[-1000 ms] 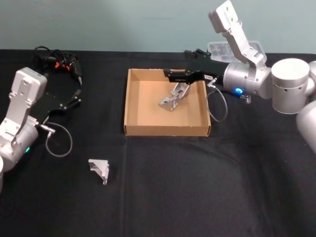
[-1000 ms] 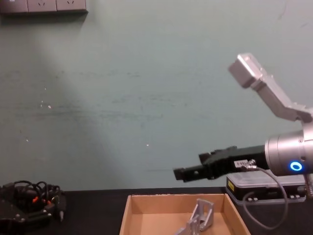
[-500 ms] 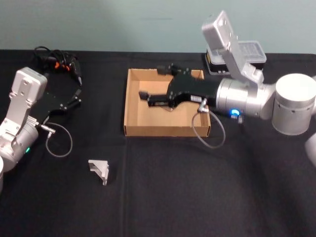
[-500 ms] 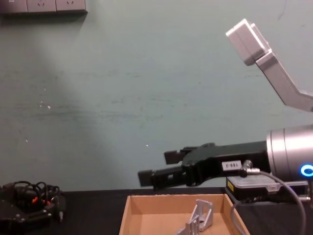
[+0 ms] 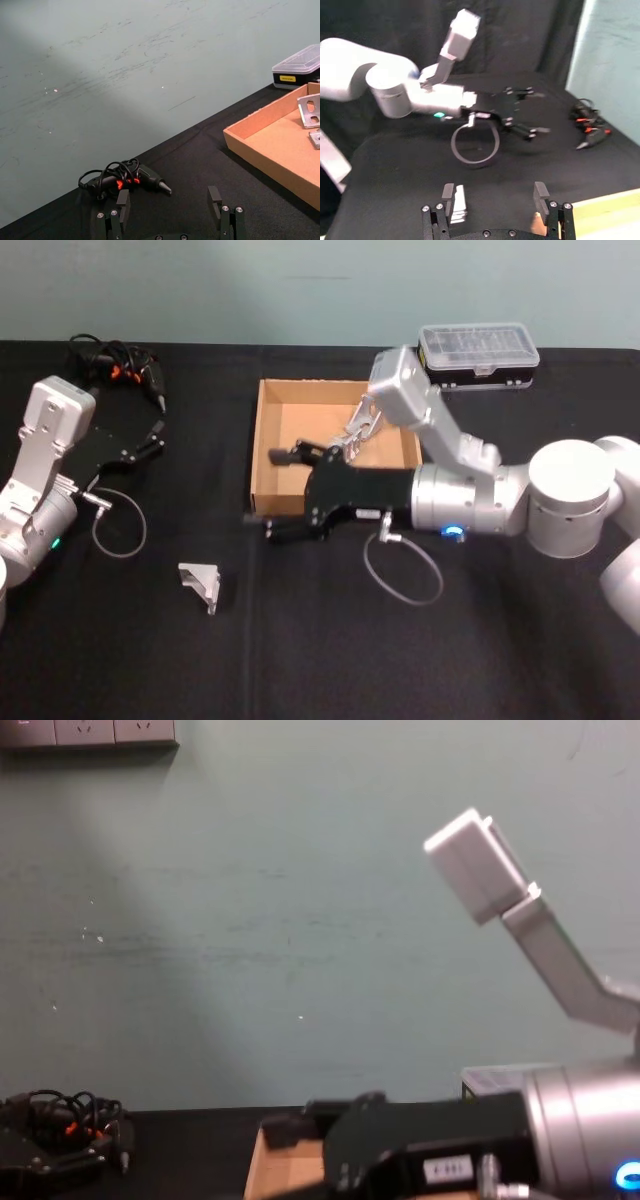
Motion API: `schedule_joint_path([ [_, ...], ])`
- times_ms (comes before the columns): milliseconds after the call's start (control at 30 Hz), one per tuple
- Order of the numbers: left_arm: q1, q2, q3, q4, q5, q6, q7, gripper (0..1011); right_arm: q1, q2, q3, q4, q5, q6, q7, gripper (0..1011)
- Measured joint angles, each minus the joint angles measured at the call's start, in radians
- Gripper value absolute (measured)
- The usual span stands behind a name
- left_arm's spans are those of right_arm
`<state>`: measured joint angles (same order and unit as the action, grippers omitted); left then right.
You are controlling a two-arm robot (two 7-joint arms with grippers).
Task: Use one hand to pick up the angle iron from the table and place it into the box.
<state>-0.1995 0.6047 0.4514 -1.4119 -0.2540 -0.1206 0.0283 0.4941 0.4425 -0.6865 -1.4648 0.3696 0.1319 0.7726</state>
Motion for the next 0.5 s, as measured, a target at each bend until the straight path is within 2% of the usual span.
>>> schedule_joint_path([
  [133,0.0,0.0,0.0,0.0,0.0,0.0,0.0,1011,0.001,-0.002,-0.025,0.019,-0.008,-0.03,0.014,1004],
  [300,0.0,0.0,0.0,0.0,0.0,0.0,0.0,1011,0.009,-0.018,-0.075,0.068,-0.025,-0.085,0.032,1004],
  [500,0.0,0.0,0.0,0.0,0.0,0.0,0.0,1011,0.021,-0.037,-0.113,0.104,-0.043,-0.122,0.049,1004],
])
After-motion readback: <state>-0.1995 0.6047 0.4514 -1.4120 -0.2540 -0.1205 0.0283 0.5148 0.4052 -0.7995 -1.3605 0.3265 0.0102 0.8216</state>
